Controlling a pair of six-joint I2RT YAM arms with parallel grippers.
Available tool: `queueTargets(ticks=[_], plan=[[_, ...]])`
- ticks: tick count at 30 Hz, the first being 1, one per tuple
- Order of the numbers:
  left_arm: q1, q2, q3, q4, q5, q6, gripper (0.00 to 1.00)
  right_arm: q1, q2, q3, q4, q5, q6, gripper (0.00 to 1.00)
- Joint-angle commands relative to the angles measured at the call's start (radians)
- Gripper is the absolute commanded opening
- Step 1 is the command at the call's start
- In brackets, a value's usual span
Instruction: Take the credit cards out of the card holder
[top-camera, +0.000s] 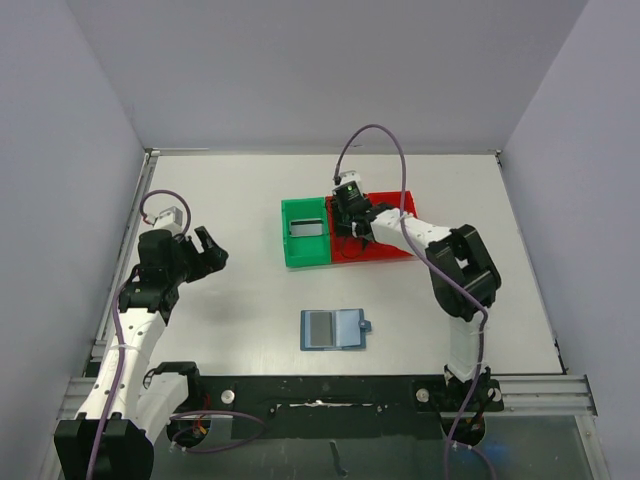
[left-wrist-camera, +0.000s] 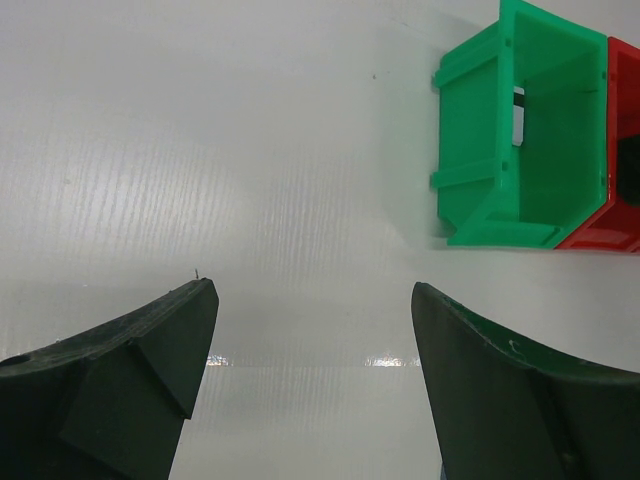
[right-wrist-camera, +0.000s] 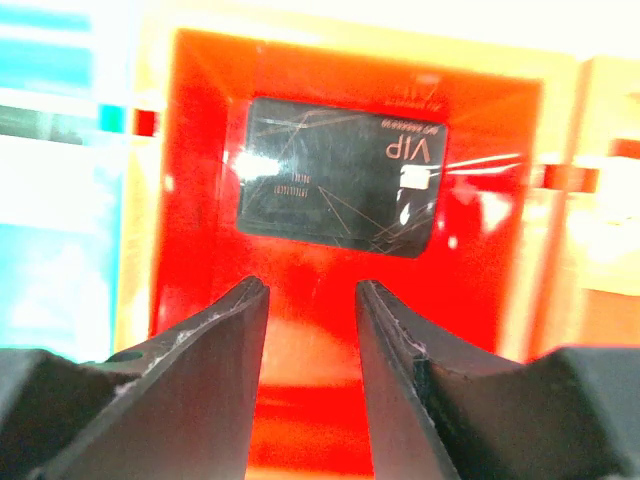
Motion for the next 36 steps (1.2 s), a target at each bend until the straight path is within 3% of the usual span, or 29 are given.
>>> queueTargets(ticks=[1, 9, 12, 14, 15, 17, 22, 26, 36], plan=[[-0.006, -0.018, 0.011, 0.057, 0.025, 0.009, 0.79, 0.009, -0.198, 0.005, 0.023, -0.013, -0.023, 0.44], [-0.007, -0.013, 0.011, 0.06, 0.048, 0.006, 0.79, 0.018, -0.367, -0.007, -0.051, -0.013, -0.011, 0.63], [-0.011, -0.01, 0.011, 0.06, 0.047, 0.007, 0.79, 0.017, -0.462, -0.095, 0.037, 0.012, 0.031, 0.75], [-0.015, -0.005, 0.011, 0.06, 0.046, 0.006, 0.79, -0.001, -0.532, -0.179, 0.137, 0.025, 0.053, 1.0], [-0.016, -0.001, 0.011, 0.061, 0.048, 0.007, 0.79, -0.019, -0.555, -0.215, 0.174, -0.009, 0.065, 0.98], [-0.018, 0.008, 0.011, 0.056, 0.049, 0.009, 0.79, -0.094, -0.595, -0.276, 0.226, -0.217, 0.088, 0.98], [-0.024, -0.006, 0.011, 0.05, 0.02, 0.009, 0.79, -0.154, -0.68, -0.438, 0.367, -0.429, 0.159, 0.98], [-0.041, -0.014, 0.011, 0.044, 0.004, 0.007, 0.79, -0.163, -0.746, -0.542, 0.438, -0.476, 0.236, 0.98], [-0.179, -0.049, 0.021, -0.012, -0.15, 0.006, 0.79, -0.112, -0.86, -0.604, 0.162, -0.4, 0.442, 0.98]])
